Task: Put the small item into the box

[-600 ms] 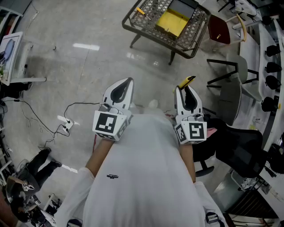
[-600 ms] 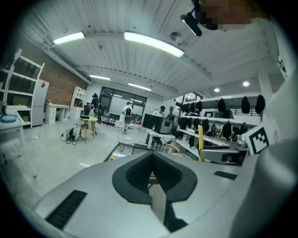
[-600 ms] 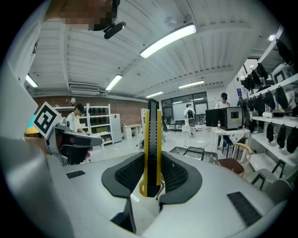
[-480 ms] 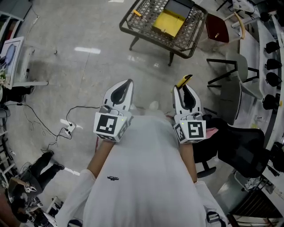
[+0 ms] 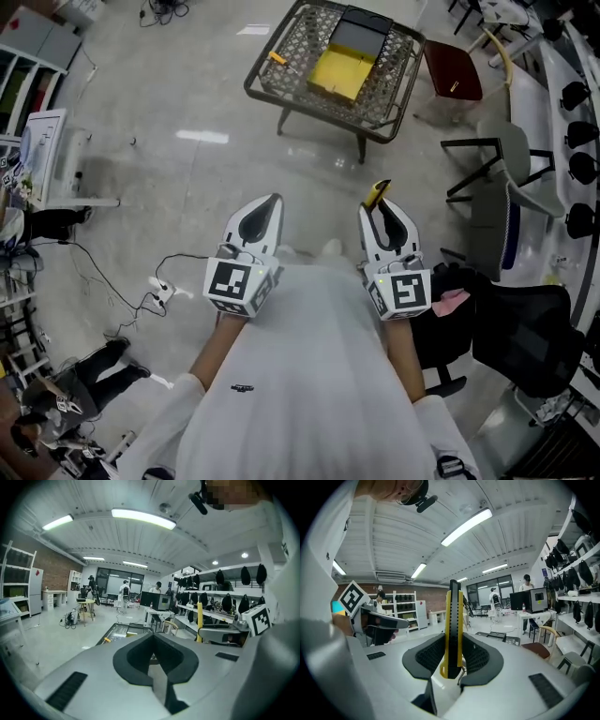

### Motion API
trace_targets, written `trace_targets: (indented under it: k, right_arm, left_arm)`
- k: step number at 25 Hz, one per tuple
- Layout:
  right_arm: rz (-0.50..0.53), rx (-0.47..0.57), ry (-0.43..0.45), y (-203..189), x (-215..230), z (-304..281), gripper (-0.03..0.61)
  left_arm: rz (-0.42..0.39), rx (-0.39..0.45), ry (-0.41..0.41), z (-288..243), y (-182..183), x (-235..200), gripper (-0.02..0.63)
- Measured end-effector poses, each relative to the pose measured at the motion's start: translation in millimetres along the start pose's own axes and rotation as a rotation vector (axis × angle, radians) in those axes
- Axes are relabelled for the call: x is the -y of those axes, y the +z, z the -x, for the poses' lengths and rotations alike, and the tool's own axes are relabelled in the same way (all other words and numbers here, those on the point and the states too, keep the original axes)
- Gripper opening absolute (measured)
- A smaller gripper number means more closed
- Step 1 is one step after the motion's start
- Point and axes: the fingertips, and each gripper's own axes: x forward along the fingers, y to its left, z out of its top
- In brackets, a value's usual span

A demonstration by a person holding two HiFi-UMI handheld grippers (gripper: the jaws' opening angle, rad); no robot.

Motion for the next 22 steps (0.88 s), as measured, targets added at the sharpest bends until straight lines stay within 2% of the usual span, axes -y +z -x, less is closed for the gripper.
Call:
trace_targets:
  k: [6,9,12,22]
  right_arm:
    - [-0.024,0.019,0.003,-6,31,16,0.105]
    - [-0.022,0.025,0.012,-11,47,21,0.106]
    - [-0.013,0.024,-0.006,-15,63,24,0.106]
    - [-0.011,0.008,0.037,-8,85,-7,0.106]
  left_arm:
    - [0.015,0.035,0.006,-22,7,32,0.002]
    - [0.041,0.033,-0.012,-33,2,48,0.002]
    - [0.024,0.017,-0.016,-40,-2,60,0.002]
    - [0.018,0.019,-0.011,-79,12,54,0.002]
